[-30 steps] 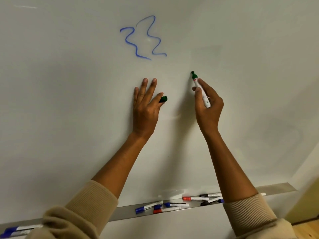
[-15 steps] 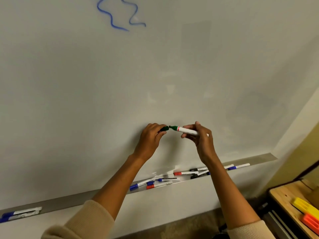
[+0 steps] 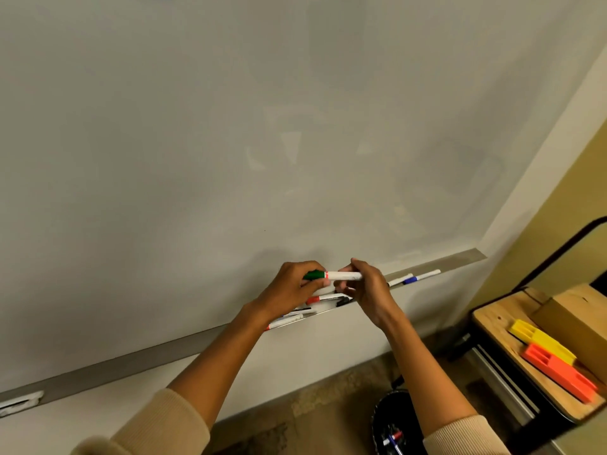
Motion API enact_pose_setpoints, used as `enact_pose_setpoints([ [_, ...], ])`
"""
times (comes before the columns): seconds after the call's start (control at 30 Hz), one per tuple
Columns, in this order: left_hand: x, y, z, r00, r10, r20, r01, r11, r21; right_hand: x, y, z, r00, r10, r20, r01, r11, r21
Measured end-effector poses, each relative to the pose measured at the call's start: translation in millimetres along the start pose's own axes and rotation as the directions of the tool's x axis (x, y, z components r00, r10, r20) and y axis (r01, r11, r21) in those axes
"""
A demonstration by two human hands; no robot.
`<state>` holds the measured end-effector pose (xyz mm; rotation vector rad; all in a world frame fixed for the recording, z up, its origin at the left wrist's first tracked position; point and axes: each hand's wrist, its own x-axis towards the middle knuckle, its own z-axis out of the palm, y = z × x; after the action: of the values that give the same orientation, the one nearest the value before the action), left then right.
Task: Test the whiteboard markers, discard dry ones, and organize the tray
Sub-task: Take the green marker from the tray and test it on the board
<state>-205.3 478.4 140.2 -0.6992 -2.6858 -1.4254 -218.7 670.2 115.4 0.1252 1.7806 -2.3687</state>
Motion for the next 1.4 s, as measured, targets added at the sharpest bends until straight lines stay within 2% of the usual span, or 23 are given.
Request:
enact_pose_setpoints([
  [0.1,0.3,10.2,18.0,0.999,-0.033,0.027,0.035,0.995,-0.089,-6.8,14.5,-5.0,0.992,0.129,-0.014,-0.124,0.975,0.184],
  [0.2,2.6,15.0,31.4,0.998,-0.034,0.055,0.040,0.993,-0.113,-10.2,24.5,-14.2,0.987,0.157,-0.041,-0.137,0.940,0.313],
  [0.43,9.0,15.0,58.7,0.997,-0.033,0.073,0.043,0.988,-0.149,-17.6,29.6,-27.6,0.993,0.117,-0.016,-0.103,0.927,0.361],
  [0.57,11.1,10.5,77.6,0.997,-0.017,0.072,0.028,0.987,-0.158,-22.0,27.7,-41.1,0.994,0.099,-0.053,-0.076,0.942,0.326],
  [0.77,19.9,-9.3,109.0,0.999,0.000,0.041,0.003,0.996,-0.085,-28.7,32.8,-72.2,0.981,0.044,-0.189,-0.027,0.995,0.092],
  [0.87,14.7,-24.9,130.0,0.992,-0.043,0.119,0.033,0.996,0.081,-41.8,46.7,-90.0,0.962,0.013,-0.272,-0.027,0.998,-0.051],
  [0.93,9.2,-34.1,144.5,0.982,-0.050,0.183,0.006,0.972,0.234,-54.4,62.4,-104.2,0.945,-0.021,-0.327,-0.039,0.984,-0.175],
  [1.03,-1.3,-43.0,166.1,0.948,-0.091,0.305,-0.043,0.913,0.405,-75.5,94.3,-128.0,0.918,-0.119,-0.379,-0.037,0.924,-0.380],
  [1.13,-7.8,-48.1,187.6,0.908,-0.135,0.397,-0.085,0.868,0.490,-99.9,120.3,-150.6,0.903,-0.152,-0.403,-0.102,0.834,-0.542],
  [1.3,-10.6,-49.1,218.7,0.883,-0.117,0.455,-0.161,0.835,0.527,-128.2,158.0,-189.1,0.868,-0.131,-0.478,-0.244,0.727,-0.642],
  [1.4,-11.4,-46.7,234.1,0.867,-0.112,0.486,-0.185,0.833,0.521,-134.4,170.0,-208.2,0.859,-0.119,-0.498,-0.285,0.697,-0.658],
])
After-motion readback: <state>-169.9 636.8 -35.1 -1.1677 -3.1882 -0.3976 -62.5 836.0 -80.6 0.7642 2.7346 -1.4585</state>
